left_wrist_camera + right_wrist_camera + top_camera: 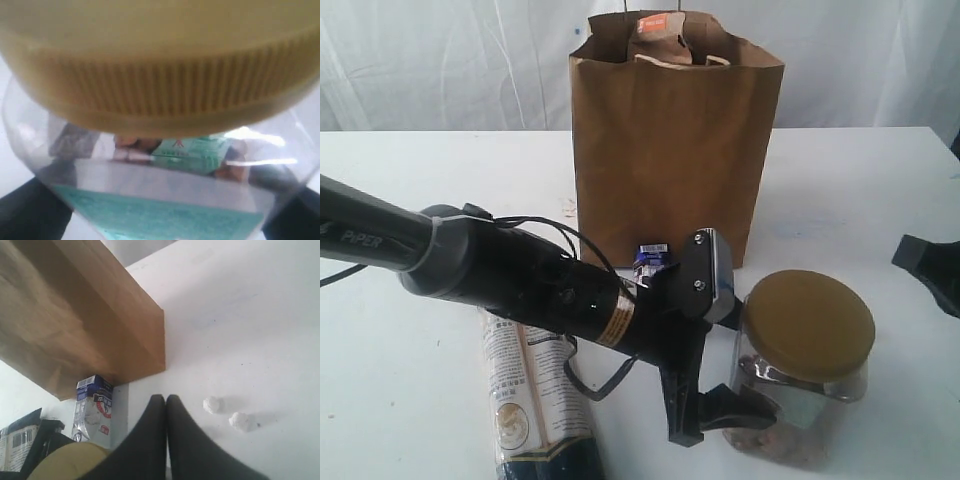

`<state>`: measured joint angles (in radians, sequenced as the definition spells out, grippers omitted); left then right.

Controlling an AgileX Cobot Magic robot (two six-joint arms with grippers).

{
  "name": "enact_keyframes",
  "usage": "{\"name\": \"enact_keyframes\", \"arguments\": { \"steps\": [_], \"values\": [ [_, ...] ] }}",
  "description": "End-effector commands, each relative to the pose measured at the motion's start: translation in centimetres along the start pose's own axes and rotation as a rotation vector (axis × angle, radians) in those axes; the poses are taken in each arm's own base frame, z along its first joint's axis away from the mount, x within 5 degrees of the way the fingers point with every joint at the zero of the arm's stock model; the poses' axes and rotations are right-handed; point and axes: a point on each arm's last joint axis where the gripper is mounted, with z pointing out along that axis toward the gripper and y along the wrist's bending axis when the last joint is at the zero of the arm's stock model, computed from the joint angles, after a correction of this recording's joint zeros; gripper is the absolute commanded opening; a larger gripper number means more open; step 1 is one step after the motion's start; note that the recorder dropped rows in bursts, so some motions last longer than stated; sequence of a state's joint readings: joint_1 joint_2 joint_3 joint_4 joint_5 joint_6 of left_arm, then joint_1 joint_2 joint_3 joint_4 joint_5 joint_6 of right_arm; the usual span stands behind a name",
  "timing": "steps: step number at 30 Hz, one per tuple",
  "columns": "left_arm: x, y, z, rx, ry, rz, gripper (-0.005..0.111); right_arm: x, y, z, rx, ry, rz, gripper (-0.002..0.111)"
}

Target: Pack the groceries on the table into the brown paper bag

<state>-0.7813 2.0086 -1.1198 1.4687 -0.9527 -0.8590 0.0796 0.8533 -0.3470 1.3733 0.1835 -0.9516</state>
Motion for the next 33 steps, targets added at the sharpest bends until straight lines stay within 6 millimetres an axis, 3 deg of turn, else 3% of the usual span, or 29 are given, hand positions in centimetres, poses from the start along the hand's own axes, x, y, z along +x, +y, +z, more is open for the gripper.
{"name": "enact_keyframes", "arguments": {
  "steps": [1,5,11,15,20,27,33],
  "values": [
    [-0.4,-0.4,0.1,0.029,-0.006,0.059,0.055,1.2,-0.3,-1.1,-0.012,-0.015,-0.042,0.0],
    [-0.4,-0.4,0.1,0.029,-0.005,0.055,0.054,2.5,-1.0,-1.1,0.017,0.01,-0.035,0.0],
    [-0.4,-0.4,0.1,0.03,-0.006,0.058,0.0,3.2,-1.4,-1.1,0.033,0.027,-0.027,0.0],
    [-0.9,-0.5,-0.1,0.035,-0.027,0.042,0.0,3.2,-1.5,-1.1,0.039,0.028,-0.056,0.0],
    [-3.6,-0.1,-1.9,-0.033,-0.053,-0.057,0.0,3.1,-1.2,-1.7,0.019,0.0,-0.122,0.0],
    [-9.4,-0.2,-6.9,-0.194,-0.106,-0.019,0.0,2.5,-0.5,-4.8,0.019,-0.156,-0.698,0.0],
    [-14.3,-1.8,-11.5,-0.254,-0.229,0.01,0.0,2.3,0.1,-7.0,0.006,-0.297,-0.727,0.0]
  ]
}}
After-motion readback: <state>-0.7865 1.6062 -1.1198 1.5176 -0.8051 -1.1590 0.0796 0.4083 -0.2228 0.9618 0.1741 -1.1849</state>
